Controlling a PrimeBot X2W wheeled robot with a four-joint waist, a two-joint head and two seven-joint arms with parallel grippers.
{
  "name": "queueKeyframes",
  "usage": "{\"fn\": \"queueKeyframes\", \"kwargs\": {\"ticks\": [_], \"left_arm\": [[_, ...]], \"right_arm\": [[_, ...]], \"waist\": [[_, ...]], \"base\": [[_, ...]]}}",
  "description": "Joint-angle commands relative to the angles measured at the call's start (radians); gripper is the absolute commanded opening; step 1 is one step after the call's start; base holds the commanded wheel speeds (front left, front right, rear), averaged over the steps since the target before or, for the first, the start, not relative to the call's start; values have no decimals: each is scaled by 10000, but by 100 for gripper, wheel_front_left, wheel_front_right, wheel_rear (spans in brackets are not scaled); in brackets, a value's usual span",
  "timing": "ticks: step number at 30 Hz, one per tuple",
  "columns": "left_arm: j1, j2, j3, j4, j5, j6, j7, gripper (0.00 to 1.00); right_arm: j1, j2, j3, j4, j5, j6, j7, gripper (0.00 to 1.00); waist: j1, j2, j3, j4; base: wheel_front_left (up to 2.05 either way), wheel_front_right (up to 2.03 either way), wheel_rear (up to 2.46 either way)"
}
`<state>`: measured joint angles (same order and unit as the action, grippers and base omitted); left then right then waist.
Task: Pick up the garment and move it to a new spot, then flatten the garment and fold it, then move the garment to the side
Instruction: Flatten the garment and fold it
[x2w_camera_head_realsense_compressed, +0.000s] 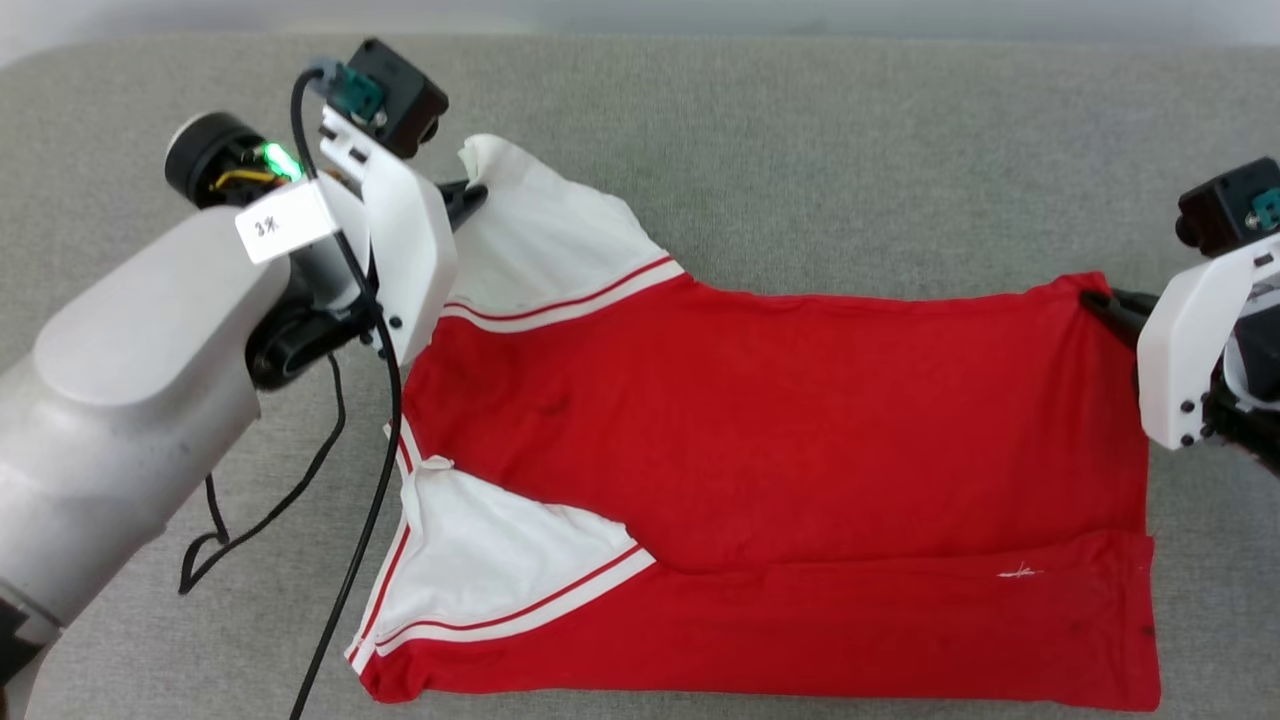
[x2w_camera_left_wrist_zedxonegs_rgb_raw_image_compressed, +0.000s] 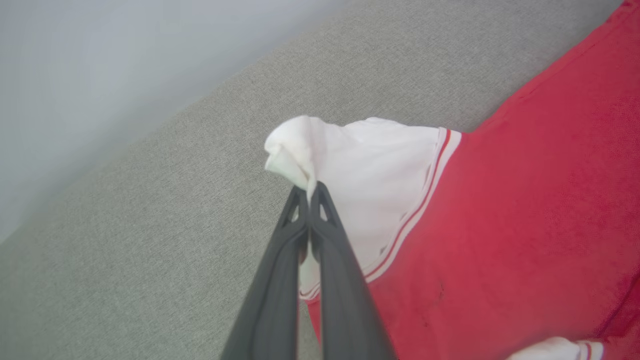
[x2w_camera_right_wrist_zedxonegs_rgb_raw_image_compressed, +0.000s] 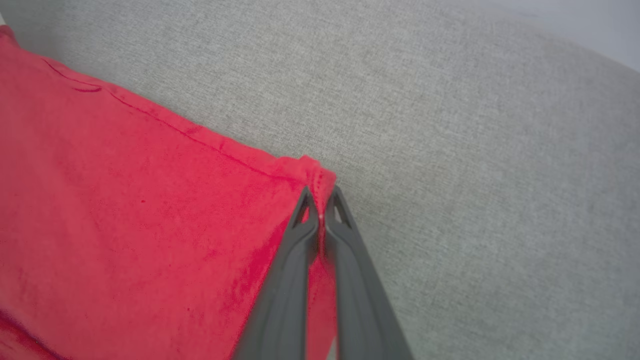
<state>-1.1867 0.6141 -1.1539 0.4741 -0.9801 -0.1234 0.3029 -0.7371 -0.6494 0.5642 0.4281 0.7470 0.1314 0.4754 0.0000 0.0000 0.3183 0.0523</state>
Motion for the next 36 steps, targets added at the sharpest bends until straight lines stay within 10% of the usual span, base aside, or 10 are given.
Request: {"fn": "queueKeyframes", "kwargs": {"ticks": [1, 36], "left_arm": [[260, 64, -24, -117, -36, 49, -80, 0], [5694, 2960, -869, -4984, -961, 2930, -845, 0]], "right_arm": [[232, -1, 85, 8, 70, -15, -140, 0], [5652, -499, -939, -1560, 881, -15, -2133, 0]], "waist": [[0, 0, -358, 1], [0, 0, -2414, 186]], "base": [[0, 0, 0], [0, 0, 0]]}}
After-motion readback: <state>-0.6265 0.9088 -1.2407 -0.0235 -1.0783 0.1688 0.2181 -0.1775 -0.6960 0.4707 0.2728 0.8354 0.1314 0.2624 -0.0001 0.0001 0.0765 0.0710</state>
